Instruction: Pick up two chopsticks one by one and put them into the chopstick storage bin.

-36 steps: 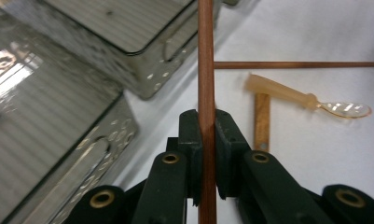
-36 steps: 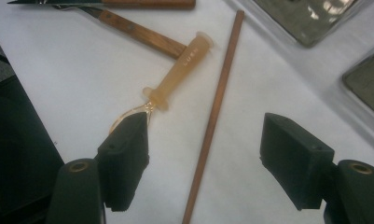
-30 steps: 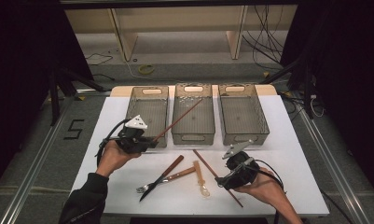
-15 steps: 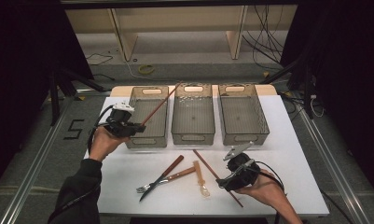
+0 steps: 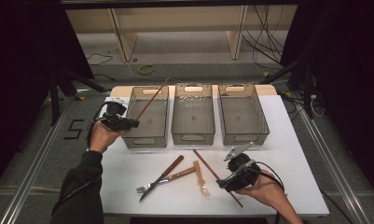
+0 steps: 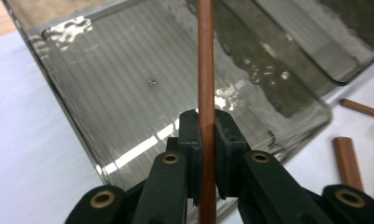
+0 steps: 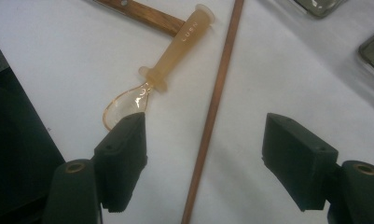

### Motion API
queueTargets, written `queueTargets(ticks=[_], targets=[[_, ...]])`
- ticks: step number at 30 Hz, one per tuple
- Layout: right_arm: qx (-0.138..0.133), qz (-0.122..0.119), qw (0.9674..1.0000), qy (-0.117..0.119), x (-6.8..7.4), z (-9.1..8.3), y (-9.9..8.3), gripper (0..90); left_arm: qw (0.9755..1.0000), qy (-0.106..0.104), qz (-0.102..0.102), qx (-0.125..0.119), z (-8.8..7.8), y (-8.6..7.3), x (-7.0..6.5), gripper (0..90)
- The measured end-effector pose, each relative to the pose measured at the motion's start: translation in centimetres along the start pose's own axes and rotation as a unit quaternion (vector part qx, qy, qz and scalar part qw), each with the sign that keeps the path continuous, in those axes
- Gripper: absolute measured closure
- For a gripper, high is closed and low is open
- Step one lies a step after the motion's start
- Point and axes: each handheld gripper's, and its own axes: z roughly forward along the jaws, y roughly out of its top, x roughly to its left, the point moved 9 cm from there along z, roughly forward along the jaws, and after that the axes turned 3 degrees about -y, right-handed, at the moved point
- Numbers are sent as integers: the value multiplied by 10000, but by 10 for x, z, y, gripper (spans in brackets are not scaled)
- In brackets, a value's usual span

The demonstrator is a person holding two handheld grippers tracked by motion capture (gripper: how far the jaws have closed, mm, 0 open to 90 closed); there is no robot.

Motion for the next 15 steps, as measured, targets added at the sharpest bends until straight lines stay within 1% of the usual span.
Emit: queueTargets(ticks=[2,3,5,7,8,9,10,11,13,14,15], targets=[[-2,8,10000,22,0,0,0,313,9999,24,-97,13,3,-1,4,827],[-2,8,10000,22,0,0,0,313,9999,24,-97,13,3,-1,4,827],[-14,-2,10000,15,0,0,0,311,9998,29,-204,39,7,-3,7,827],[-14,2,10000,17,0,0,0,311,9997,26,-222,62,9,-4,7,827],[-13,5,10000,15,0,0,0,311,9995,94,-249,149,12,-6,9,826],[-13,6,10000,19,0,0,0,311,9995,94,-249,149,12,-6,9,826],[-11,3,10000,27,0,0,0,311,9991,105,-344,216,15,-8,12,827],[-14,1,10000,27,0,0,0,311,9988,122,-413,229,16,-9,14,826],[-14,-4,10000,25,0,0,0,311,9986,129,-453,258,17,-10,15,825],[-8,-5,10000,29,1,0,0,311,9983,100,-511,276,20,-10,15,825],[-6,0,10000,26,1,0,0,311,9983,100,-511,276,20,-10,15,824]])
